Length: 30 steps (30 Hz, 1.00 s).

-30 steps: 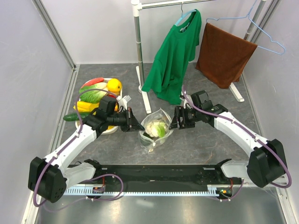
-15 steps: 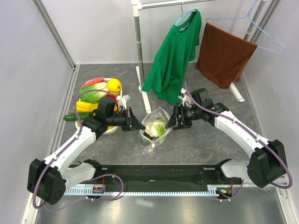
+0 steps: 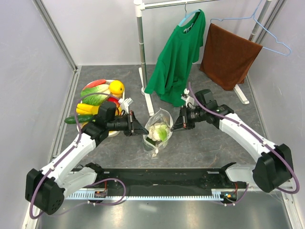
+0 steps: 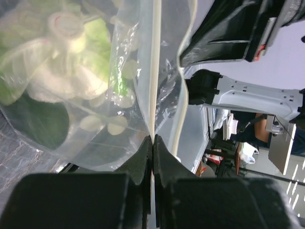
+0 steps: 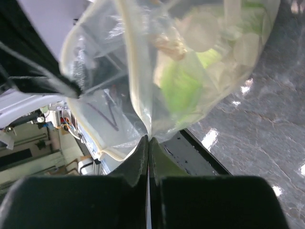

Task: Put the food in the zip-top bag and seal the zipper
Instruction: Adjust the zipper food storage bag at the center of the board.

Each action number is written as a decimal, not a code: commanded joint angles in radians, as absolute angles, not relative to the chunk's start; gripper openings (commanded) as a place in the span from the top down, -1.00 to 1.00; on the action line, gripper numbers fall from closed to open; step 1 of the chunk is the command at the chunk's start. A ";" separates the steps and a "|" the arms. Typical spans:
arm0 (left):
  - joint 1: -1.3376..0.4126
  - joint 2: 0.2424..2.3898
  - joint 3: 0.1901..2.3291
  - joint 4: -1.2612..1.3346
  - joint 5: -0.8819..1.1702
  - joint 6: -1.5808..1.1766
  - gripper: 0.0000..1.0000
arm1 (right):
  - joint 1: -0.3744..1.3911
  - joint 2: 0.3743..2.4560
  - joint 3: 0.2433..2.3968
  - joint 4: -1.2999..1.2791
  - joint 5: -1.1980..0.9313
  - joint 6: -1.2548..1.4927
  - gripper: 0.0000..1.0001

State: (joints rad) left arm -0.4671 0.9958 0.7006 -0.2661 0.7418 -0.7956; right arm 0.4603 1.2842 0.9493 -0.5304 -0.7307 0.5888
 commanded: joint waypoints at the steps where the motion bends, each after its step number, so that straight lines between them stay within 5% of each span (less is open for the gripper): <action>1: -0.472 0.950 0.886 -0.511 0.615 -0.631 0.96 | 0.427 1.177 1.078 -0.581 -0.808 0.517 1.00; 4: -0.477 0.985 0.972 -0.659 0.433 -0.537 0.96 | 0.414 1.175 1.069 -0.627 -0.839 0.500 1.00; 10: -0.477 1.018 0.845 -0.615 0.512 -0.543 0.94 | 0.413 1.264 1.039 -0.637 -0.785 0.431 1.00; 12: -0.477 1.022 0.835 -0.582 0.532 -0.525 0.75 | 0.413 1.273 1.037 -0.629 -0.769 0.420 1.00; 19: -0.402 0.963 0.980 -0.690 0.557 -0.217 -0.41 | 0.413 1.256 1.019 -0.641 -0.767 0.380 1.00; 23: -0.305 1.018 1.139 -0.862 0.555 0.091 -0.62 | 0.413 1.241 1.005 -0.640 -0.762 0.370 1.00; 30: -0.206 1.187 1.261 -1.040 0.445 0.478 -0.66 | 0.414 1.230 1.008 -0.637 -0.761 0.379 1.00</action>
State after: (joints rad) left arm -0.2455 1.1000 1.2366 -0.9001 0.5209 0.1627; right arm 0.4149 1.2514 1.0054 -0.6472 -0.7647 0.3958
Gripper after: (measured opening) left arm 0.828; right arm 0.006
